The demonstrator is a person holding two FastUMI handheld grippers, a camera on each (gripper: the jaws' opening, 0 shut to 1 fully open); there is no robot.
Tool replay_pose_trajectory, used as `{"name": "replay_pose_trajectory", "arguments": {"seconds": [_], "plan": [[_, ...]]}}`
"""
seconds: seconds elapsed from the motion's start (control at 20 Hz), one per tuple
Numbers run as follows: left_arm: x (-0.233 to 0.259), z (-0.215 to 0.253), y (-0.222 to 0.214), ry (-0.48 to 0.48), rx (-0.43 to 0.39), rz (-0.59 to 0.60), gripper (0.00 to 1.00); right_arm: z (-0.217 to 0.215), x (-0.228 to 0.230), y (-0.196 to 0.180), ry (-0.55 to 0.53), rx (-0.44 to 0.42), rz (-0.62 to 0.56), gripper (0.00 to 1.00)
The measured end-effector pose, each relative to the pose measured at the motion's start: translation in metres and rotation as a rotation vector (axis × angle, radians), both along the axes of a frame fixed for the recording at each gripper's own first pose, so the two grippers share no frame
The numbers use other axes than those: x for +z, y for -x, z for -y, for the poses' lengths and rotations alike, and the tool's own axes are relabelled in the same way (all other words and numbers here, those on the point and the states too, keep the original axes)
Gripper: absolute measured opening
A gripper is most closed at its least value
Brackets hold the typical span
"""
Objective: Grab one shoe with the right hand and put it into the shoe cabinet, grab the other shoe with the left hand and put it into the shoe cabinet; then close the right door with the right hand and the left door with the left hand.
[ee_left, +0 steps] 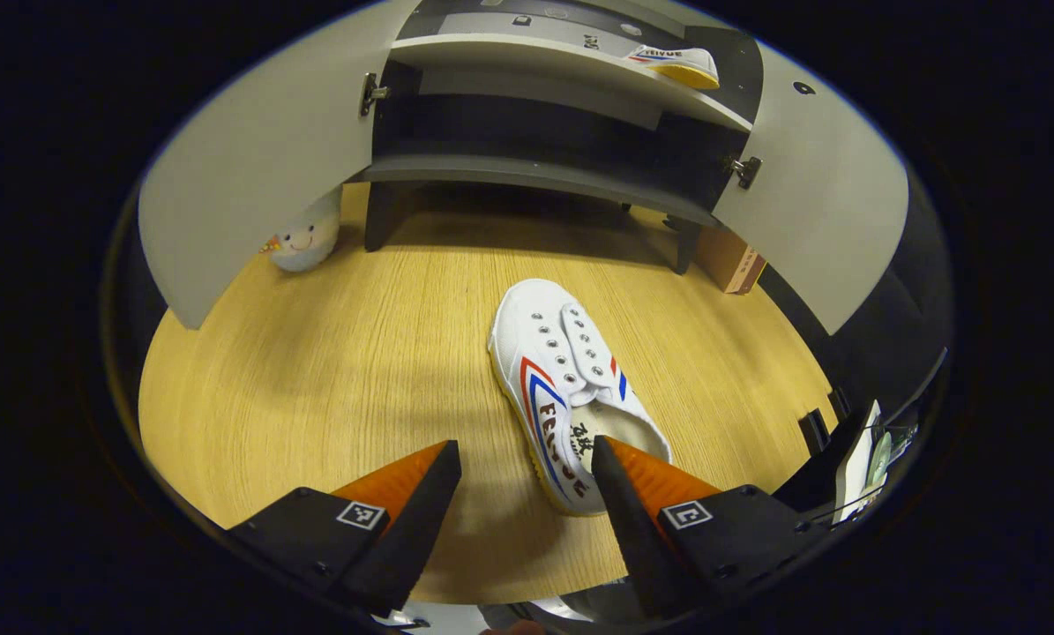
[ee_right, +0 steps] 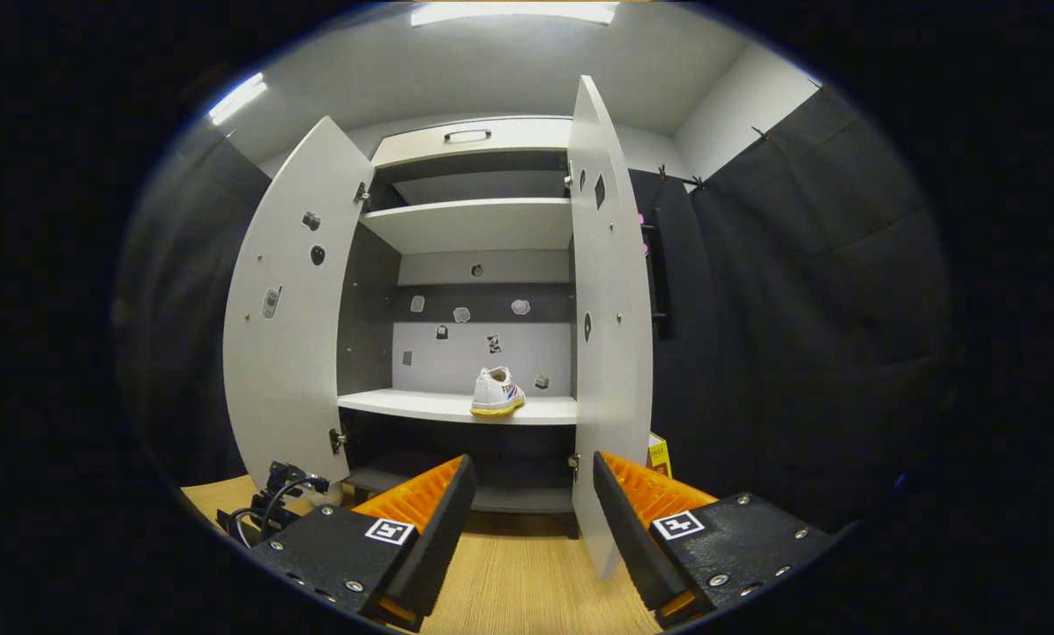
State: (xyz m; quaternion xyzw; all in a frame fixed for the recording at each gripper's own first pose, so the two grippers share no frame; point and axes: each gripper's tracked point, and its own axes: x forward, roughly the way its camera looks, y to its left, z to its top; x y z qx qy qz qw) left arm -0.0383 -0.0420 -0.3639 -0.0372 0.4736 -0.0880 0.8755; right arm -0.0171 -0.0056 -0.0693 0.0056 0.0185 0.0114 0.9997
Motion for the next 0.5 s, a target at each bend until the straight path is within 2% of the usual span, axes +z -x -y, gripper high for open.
{"name": "replay_pose_trajectory", "arguments": {"seconds": [0.15,0.35,0.5], "plan": [[-0.019,-0.003,-0.008,-0.085,-0.03,-0.057,0.98,0.001,-0.003,-0.003,-0.02,-0.004,-0.01,0.83],[-0.038,-0.011,-0.017,-0.185,-0.016,-0.112,0.98,0.004,-0.005,-0.008,-0.03,-0.011,-0.019,0.83],[-0.042,-0.009,-0.026,-0.146,0.014,-0.059,1.0,0.006,-0.005,-0.01,-0.034,-0.017,-0.018,0.83]]}}
